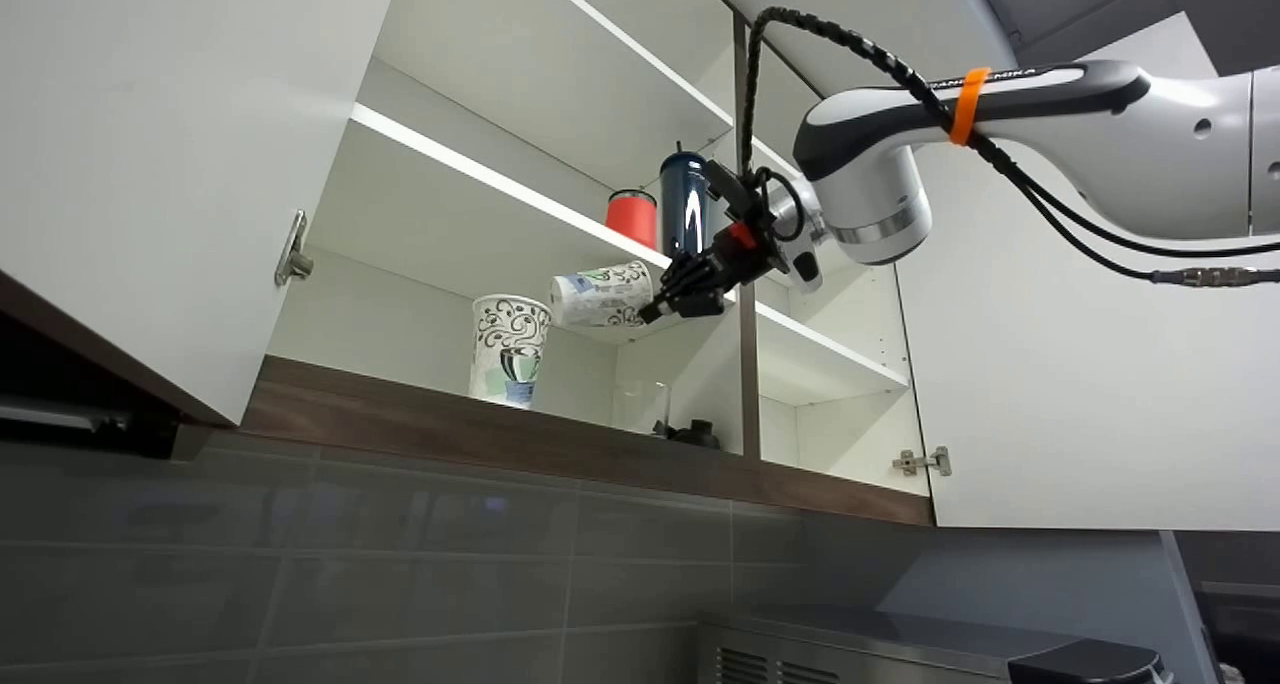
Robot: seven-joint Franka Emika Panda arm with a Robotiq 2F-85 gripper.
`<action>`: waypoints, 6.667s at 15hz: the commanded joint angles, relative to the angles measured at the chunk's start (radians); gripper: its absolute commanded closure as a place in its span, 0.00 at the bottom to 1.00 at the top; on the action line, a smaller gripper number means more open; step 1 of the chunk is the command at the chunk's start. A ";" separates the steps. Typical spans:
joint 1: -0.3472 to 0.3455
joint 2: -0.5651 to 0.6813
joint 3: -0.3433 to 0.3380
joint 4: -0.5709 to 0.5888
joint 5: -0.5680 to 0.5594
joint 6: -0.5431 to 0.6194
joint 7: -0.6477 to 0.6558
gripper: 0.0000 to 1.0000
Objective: Stack up the two paper cups on the bottom shelf and place them on the counter top
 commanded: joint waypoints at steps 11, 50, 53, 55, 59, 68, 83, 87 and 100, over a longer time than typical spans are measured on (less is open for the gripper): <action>0.017 0.005 0.020 -0.020 0.080 -0.001 0.033 0.99; 0.085 0.088 0.209 0.127 -0.624 -0.172 -0.284 0.01; 0.094 0.114 0.221 0.143 -0.622 -0.201 -0.275 0.00; 0.100 0.131 0.228 0.164 -0.622 -0.213 -0.272 0.00; 0.102 0.151 0.230 0.190 -0.625 -0.211 -0.266 0.00; 0.101 0.177 0.223 0.252 -0.631 -0.214 -0.238 0.00; 0.138 0.244 0.246 0.346 -0.623 -0.346 -0.218 0.70; 0.102 0.216 0.245 0.332 -0.548 -0.371 -0.279 0.98; -0.096 0.016 0.197 0.115 -0.222 -0.438 -0.956 0.99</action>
